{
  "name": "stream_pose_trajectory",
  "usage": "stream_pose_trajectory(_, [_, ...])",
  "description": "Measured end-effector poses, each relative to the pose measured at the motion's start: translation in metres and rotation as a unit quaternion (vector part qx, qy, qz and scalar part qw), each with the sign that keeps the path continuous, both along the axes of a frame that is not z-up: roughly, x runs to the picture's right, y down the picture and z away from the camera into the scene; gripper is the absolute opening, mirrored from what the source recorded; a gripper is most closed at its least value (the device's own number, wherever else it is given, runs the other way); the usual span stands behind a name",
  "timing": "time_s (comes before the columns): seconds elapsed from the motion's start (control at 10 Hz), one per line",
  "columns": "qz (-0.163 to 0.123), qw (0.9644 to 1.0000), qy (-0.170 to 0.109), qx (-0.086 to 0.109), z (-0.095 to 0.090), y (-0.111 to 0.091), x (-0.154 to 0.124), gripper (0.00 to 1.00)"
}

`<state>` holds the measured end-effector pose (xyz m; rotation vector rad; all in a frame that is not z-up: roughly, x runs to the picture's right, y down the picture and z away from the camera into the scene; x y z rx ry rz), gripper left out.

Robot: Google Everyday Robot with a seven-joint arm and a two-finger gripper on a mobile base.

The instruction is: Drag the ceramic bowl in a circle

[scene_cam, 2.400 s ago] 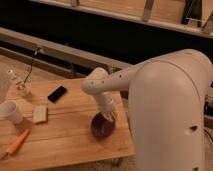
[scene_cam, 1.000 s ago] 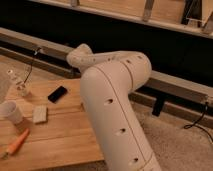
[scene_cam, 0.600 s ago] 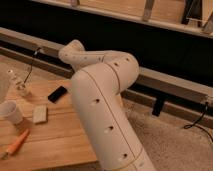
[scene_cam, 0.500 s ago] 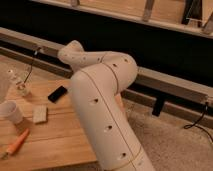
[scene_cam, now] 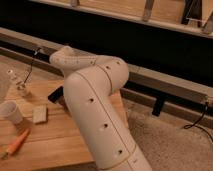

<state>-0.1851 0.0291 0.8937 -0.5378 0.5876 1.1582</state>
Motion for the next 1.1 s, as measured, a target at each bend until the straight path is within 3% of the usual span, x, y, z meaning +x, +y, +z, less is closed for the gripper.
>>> stream_pose_trajectory(0.2, [-0.02,0.9987,-0.044,-0.011,-0.017,0.018,-0.029,0.0])
stream_pose_trajectory(0.5, [-0.053,0.9946,-0.084,-0.031,-0.04,0.054,-0.051,0.0])
stream_pose_trajectory(0.8, [-0.088,0.9874,-0.122,-0.05,-0.066,0.098,-0.069,0.0])
stream_pose_trajectory(1.1, [-0.104,0.9811,-0.151,-0.061,-0.094,0.129,-0.072,0.0])
